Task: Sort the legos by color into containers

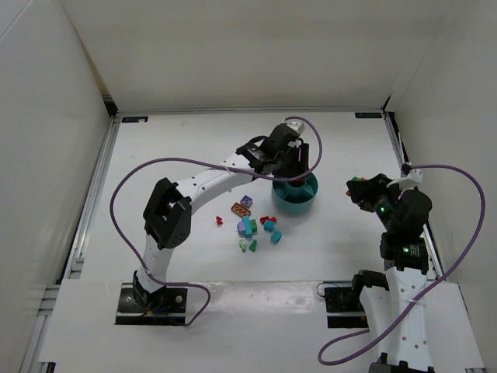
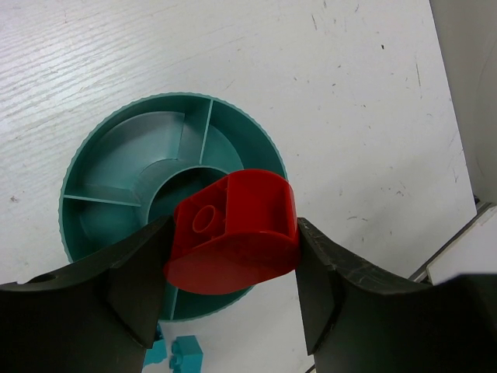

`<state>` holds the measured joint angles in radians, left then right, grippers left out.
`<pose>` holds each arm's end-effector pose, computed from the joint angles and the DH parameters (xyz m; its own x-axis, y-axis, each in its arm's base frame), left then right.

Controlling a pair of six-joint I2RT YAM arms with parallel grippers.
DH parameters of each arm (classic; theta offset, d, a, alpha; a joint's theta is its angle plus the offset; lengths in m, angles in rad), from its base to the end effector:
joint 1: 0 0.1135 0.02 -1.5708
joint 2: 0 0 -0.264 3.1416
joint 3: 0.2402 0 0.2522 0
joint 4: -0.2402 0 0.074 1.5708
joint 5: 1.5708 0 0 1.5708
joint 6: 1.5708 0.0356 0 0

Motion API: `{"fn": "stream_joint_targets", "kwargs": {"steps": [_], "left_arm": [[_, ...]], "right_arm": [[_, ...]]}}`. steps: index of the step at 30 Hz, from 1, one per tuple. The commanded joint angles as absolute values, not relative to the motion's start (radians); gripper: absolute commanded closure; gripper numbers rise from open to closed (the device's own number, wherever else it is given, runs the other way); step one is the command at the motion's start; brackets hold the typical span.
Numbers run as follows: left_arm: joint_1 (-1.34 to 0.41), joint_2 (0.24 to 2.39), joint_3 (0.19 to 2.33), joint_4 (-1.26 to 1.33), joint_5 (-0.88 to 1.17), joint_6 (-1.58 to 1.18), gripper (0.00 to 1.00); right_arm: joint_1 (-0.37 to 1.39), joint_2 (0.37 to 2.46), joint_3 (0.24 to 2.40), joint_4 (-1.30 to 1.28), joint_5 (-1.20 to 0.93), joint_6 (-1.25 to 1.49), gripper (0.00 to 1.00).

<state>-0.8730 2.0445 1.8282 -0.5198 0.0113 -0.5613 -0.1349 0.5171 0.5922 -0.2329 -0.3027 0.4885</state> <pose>0.3041 -0.3633 0.2809 -0.7759 0.0970 -0.6233 0.4236 0.8123 -0.4009 0.1371 -0.0079 0.3053 -0.2142 0.4811 -0.8501 -0.0712 0.8603 0.5048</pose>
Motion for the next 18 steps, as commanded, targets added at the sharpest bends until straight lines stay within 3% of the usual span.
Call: {"fn": "stream_joint_targets", "kwargs": {"steps": [1,10,11,18], "left_arm": [[-0.873,2.028,1.832,-0.528,0.014,-0.569,0.32],[-0.876,2.023,1.810,-0.525,0.008,-0.578,0.25],[-0.876,2.023,1.812,-0.526,0.008,-0.581,0.19],[-0.876,2.010,1.799,-0.517,0.003,-0.591,0.18]], "right_arm": [[-0.138,0.514,0.595,-0.187,-0.313,0.489,1.00],[-0.137,0.508,0.597,-0.196,-0.307,0.489,1.00],[-0.138,0.503,0.595,-0.193,-0.304,0.486,1.00],[-0.138,0.494,0.595,-0.193,-0.304,0.483,1.00]]}}
